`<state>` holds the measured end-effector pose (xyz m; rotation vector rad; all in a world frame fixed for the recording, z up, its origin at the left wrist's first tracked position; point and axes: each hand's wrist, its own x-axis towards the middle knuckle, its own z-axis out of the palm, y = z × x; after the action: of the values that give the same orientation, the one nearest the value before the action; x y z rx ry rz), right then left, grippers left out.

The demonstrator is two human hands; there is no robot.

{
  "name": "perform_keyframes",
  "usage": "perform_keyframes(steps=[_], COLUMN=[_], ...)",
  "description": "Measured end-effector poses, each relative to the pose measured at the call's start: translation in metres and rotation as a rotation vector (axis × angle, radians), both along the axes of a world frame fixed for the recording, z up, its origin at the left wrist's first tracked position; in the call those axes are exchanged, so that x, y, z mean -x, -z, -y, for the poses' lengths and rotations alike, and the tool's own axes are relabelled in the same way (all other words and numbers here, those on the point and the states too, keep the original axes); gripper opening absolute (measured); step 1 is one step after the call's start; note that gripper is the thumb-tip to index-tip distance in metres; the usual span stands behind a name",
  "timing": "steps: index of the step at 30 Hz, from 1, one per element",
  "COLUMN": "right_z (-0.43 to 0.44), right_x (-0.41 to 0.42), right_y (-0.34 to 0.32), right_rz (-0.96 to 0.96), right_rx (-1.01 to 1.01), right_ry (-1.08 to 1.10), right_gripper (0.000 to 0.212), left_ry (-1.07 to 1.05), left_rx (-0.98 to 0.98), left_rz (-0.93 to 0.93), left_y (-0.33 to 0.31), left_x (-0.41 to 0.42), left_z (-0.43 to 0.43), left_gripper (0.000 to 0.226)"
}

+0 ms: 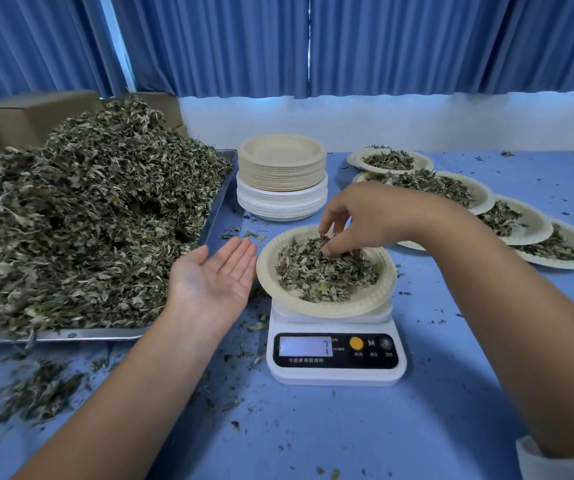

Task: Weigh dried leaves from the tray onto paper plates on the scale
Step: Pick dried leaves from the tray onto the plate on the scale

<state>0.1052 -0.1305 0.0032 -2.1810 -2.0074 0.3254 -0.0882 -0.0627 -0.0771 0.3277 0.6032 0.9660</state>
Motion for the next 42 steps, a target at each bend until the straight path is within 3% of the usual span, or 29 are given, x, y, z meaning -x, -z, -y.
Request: perform_keyframes(steps=[10, 15, 24, 31, 36, 38, 42], right_z=[0.007, 0.004, 0.012, -0.002, -0.040, -0.058, -0.080], right_x=[0.002, 0.004, 0.007, 0.045, 0.103, 0.123, 0.140], right_y=[-0.006, -0.002, -0.019, -0.010, -0.002, -0.003, -0.004], right_rz=[-0.013, 0.016, -0.278, -0.454, -0.404, -0.367, -0.219], right_rx=[0.040, -0.001, -0.281, -0.340, -0.422, -0.463, -0.312], right_ry=[-0.008, -0.019, -0.041, -0.068, -0.136, -0.166, -0.212], right_gripper=[0.025, 0.009, 0.007, 0.005, 0.002, 0.006, 0.044], left_ry=[0.014, 0.013, 0.013, 0.003, -0.005, -0.007, -0.021], left_rx=[-0.015, -0.014, -0.002, 0.007, 0.033, 0.038, 0.055], left_rz=[-0.016, -0.009, -0.002, 0.002, -0.010, -0.005, 0.002], left_y=[0.001, 0.001, -0.001, -0.004, -0.005, -0.005, -0.006], left_x=[0.001, 0.001, 0.000, 0.001, -0.001, 0.000, 0.000], left_z=[-0.001, -0.001, 0.000, 0.000, 0.000, 0.001, 0.002], left_gripper=[0.043, 0.043, 0.044, 0.044, 0.043, 0.043, 0.044])
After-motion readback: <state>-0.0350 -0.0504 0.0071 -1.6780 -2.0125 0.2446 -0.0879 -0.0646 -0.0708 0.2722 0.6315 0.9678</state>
